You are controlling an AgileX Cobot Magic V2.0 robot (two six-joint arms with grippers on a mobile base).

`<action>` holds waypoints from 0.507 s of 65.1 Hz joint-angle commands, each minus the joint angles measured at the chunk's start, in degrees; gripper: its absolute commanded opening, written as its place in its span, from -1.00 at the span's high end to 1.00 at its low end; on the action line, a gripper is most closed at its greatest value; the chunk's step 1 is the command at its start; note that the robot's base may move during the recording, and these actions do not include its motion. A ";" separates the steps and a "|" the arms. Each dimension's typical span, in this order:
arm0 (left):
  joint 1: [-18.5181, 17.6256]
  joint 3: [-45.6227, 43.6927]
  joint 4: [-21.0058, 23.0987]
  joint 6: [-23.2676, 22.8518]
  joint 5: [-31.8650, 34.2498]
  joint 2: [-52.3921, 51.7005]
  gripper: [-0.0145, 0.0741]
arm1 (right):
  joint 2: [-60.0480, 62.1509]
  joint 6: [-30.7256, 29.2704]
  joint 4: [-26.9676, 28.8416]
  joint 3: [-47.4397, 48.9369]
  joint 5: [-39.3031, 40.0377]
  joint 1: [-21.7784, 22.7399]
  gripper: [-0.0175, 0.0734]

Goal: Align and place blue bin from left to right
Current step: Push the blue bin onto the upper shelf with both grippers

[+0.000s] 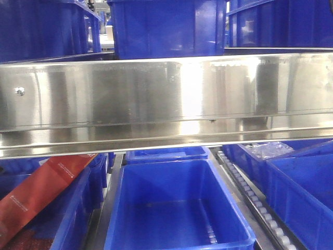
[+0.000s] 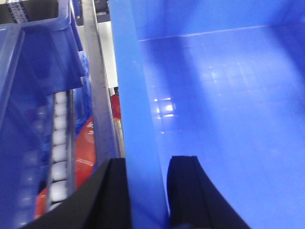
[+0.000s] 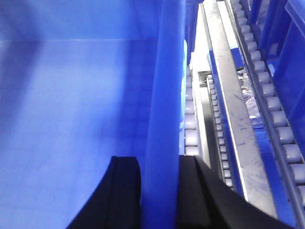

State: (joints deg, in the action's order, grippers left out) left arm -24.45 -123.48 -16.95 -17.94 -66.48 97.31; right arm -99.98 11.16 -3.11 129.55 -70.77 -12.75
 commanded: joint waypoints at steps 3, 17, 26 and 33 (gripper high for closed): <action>-0.24 -0.81 4.67 0.82 6.01 0.63 0.69 | 0.20 -2.84 -1.16 1.15 11.05 1.78 0.79; -0.24 -0.81 4.39 -0.68 6.12 4.89 0.69 | -3.17 -5.25 -1.16 1.15 12.68 3.59 0.79; -0.24 -0.81 2.67 -1.85 5.99 7.65 0.69 | -6.66 -5.45 -1.29 1.15 13.38 3.70 0.79; -0.24 -0.81 1.53 -2.02 5.99 9.63 0.69 | -8.98 -5.68 -1.29 1.15 13.53 3.70 0.79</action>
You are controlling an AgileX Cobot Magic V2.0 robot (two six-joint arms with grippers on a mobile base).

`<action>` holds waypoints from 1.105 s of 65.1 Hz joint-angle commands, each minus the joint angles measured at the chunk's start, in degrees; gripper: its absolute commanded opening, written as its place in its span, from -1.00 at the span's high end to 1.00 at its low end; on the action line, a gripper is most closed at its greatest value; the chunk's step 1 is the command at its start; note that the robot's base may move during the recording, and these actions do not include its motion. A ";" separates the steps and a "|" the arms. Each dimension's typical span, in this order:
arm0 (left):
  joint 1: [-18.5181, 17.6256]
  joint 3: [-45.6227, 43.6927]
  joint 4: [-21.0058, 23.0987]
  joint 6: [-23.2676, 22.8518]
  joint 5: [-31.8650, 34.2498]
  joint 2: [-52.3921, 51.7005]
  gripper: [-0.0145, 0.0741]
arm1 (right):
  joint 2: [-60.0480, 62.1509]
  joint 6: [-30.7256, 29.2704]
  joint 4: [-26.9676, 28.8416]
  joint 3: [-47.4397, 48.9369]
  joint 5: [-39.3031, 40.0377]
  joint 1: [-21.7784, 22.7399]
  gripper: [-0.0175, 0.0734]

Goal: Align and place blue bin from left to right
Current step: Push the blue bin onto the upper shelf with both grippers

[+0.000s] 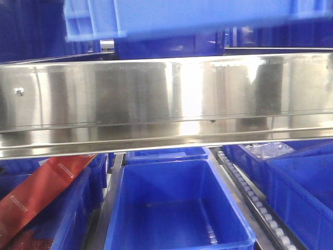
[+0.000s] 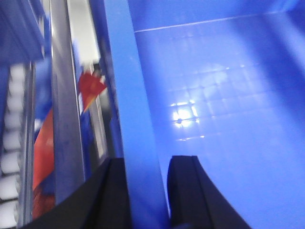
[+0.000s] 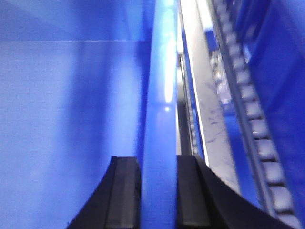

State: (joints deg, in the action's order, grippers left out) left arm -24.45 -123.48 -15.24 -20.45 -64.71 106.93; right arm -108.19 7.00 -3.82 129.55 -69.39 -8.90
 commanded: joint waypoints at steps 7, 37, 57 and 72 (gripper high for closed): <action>-0.24 -0.81 -0.84 0.48 4.13 1.08 0.68 | -2.34 -1.53 -0.57 1.15 12.28 -0.14 0.76; -0.24 -0.81 -1.79 0.48 3.24 1.33 -0.69 | -2.70 -1.67 -0.57 1.15 12.40 -0.14 -0.58; -0.24 -0.81 -1.35 0.96 -0.77 -4.54 -0.68 | 2.68 -1.67 -0.57 1.15 8.79 -0.14 -0.20; -0.24 -0.81 -0.51 4.40 -2.89 -12.89 -0.13 | 9.42 -1.67 -0.57 1.15 5.15 -0.14 0.66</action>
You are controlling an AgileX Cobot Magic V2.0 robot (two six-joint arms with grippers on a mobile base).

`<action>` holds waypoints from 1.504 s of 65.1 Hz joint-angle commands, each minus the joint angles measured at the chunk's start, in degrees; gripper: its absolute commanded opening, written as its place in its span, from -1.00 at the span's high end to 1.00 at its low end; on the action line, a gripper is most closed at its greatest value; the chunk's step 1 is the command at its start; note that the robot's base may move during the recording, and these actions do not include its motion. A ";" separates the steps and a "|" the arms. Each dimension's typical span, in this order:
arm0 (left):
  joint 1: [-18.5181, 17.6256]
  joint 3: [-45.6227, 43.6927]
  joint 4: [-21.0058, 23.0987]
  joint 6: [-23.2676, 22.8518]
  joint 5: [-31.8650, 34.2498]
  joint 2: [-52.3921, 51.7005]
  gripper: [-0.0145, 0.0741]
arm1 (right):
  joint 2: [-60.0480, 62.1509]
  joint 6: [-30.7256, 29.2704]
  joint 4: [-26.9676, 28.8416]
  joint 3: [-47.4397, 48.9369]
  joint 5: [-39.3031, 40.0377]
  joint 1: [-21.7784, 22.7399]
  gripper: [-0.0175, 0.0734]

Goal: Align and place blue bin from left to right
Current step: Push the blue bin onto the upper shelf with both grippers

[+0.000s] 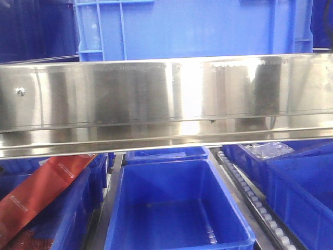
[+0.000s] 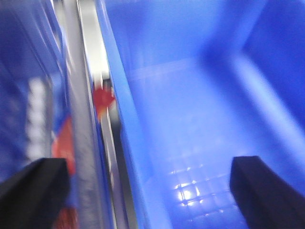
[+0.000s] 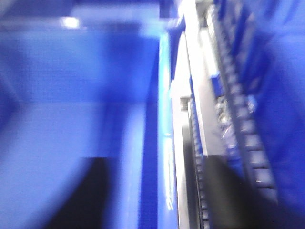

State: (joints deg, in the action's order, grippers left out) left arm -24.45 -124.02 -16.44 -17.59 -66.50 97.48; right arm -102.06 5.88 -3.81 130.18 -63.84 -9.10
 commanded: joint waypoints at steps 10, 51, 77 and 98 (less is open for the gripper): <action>-0.24 -0.06 0.82 5.55 -3.47 -7.42 0.68 | 6.49 -0.55 -0.58 0.52 -2.77 0.06 0.81; -0.24 50.26 5.63 6.70 27.70 -39.52 0.66 | 38.33 -0.81 -0.58 -54.15 29.63 -0.04 0.81; -0.24 73.06 5.67 6.70 36.22 -67.45 0.66 | 66.25 -0.81 -0.58 -83.59 38.54 -0.04 0.81; -0.24 88.18 5.79 6.70 36.35 -87.74 0.66 | 83.63 -0.81 -0.58 -104.54 51.09 -0.04 0.81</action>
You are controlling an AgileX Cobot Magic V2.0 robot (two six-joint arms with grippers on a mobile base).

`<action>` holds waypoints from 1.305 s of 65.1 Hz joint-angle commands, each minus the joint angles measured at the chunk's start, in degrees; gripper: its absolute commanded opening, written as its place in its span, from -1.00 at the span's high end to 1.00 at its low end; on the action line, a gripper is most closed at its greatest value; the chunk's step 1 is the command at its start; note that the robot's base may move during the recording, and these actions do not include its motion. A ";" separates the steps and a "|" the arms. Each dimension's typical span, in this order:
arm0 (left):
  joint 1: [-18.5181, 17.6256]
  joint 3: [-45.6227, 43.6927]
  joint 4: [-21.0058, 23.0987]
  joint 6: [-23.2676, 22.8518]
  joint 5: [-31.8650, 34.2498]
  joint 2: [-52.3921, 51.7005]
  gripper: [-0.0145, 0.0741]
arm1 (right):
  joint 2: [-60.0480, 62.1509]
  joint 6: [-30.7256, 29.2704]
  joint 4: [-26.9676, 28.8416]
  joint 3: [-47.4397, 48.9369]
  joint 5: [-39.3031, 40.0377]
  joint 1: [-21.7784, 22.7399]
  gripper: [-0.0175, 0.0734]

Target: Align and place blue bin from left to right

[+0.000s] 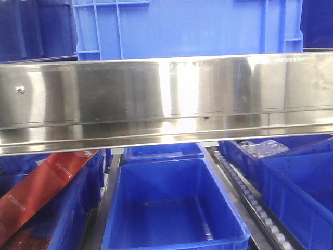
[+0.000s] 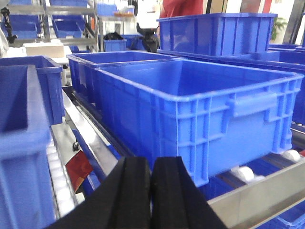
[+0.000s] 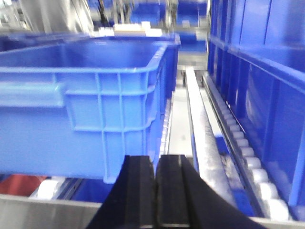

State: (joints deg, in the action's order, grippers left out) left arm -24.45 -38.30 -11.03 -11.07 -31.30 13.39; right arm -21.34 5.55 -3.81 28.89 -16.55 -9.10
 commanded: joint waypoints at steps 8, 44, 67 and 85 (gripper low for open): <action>-0.24 5.73 0.38 0.18 1.06 -7.60 0.66 | 4.87 -0.47 -0.58 -7.00 4.64 -0.04 0.81; -0.24 7.08 0.38 0.18 0.66 -9.17 0.66 | 4.87 -0.47 -0.58 -7.10 6.76 -0.04 0.81; 3.21 7.32 1.63 1.23 1.36 -9.20 0.66 | 4.87 -0.47 -0.58 -7.10 6.76 -0.04 0.81; 23.19 18.81 13.87 15.83 15.33 -11.71 0.66 | 4.87 -0.47 -0.58 -7.10 6.76 -0.04 0.81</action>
State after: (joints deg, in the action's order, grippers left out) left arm -6.16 -23.70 -1.39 1.25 -21.79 2.88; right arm -16.75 5.55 -3.81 21.76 -11.20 -9.10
